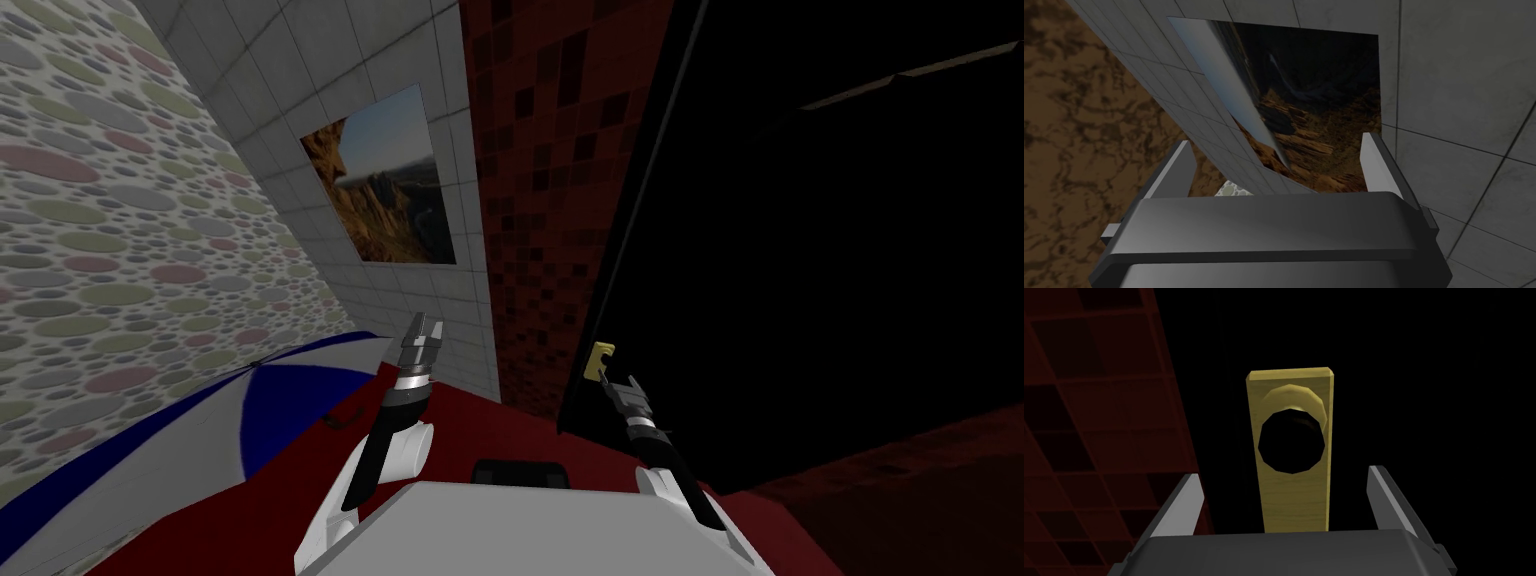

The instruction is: Pull the door open

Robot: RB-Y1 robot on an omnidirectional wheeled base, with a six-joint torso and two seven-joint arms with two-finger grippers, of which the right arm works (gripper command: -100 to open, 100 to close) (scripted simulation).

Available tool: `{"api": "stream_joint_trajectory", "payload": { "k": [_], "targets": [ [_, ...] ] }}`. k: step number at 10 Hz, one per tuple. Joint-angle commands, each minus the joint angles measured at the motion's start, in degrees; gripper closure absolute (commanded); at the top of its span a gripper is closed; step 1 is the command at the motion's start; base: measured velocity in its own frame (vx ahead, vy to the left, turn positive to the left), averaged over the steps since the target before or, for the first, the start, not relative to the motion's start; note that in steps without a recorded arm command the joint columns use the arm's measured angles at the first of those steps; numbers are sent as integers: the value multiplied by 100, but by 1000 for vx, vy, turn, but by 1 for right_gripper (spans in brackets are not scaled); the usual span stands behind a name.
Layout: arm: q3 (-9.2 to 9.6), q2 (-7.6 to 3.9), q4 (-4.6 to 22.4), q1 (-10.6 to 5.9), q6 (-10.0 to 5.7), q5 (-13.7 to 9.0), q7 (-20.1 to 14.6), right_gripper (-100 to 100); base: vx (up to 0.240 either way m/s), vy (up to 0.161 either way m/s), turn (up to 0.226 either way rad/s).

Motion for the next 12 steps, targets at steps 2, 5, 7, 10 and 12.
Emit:
{"api": "stream_joint_trajectory", "payload": {
  "k": [2, 5, 7, 10, 12],
  "targets": [
    [-134, -97, 179, -97, -35, -84, -53, -100, 181, -25, 80],
    [-163, -120, 199, -105, -29, -103, -57, 100, 73, -7, 25],
    [-163, -120, 199, -105, -29, -103, -57, 100, -25, -1, 2],
    [-163, -120, 199, -105, -29, -103, -57, 100, -6, 1, 0],
    [-87, -246, 202, -36, -89, -94, -179, 100, -134, -57, 139]
  ]
}}
